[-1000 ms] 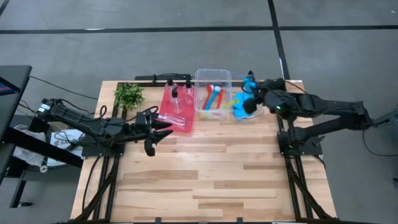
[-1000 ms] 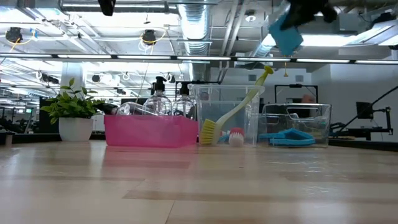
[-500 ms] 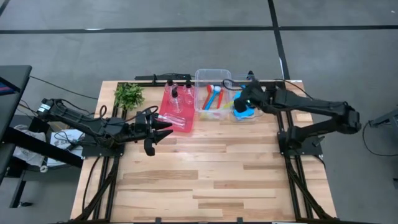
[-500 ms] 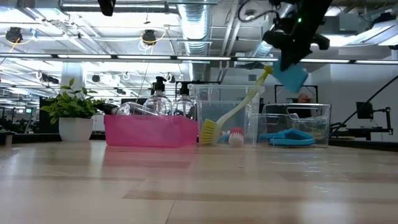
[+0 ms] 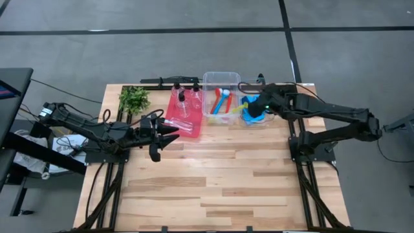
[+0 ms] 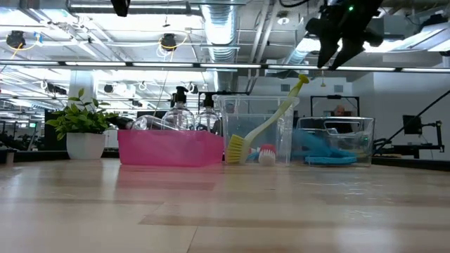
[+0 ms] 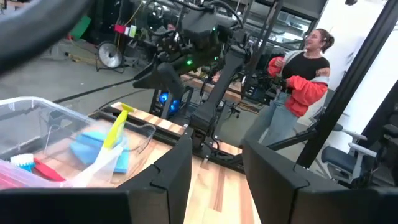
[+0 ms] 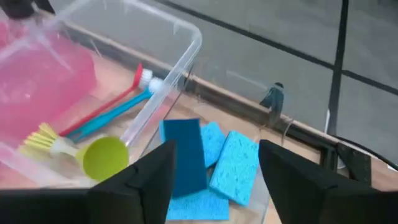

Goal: Pick & Place Kitchen Sink Supplies
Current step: Return to Home Position

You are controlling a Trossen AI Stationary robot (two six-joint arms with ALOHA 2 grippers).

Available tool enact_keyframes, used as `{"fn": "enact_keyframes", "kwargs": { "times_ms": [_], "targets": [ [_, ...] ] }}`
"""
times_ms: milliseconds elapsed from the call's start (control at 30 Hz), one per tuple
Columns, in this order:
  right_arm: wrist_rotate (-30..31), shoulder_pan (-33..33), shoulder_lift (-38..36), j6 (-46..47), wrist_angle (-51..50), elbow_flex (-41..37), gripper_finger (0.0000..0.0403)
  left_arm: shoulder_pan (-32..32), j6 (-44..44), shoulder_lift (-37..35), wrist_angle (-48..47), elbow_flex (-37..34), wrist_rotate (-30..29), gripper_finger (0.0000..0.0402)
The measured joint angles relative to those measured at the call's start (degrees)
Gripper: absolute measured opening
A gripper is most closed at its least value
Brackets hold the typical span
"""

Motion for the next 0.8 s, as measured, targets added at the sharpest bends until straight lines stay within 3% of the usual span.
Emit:
{"fn": "enact_keyframes", "kwargs": {
  "times_ms": [267,533,800],
  "targets": [
    [7.1,5.3,-8.3,-0.1,0.1,0.0,0.0226,-0.9,4.7,-5.1,-0.4,0.0,0.0,0.0144],
    [7.3,13.7,-14.7,-3.0,0.1,0.0,0.0219,-2.9,7.1,-14.4,-10.2,-0.1,0.0,0.0144],
    [12.1,28.0,-15.8,-3.5,0.0,0.0,0.022,-4.0,3.0,-27.6,-10.4,-11.8,-2.9,0.0144]
  ]
}}
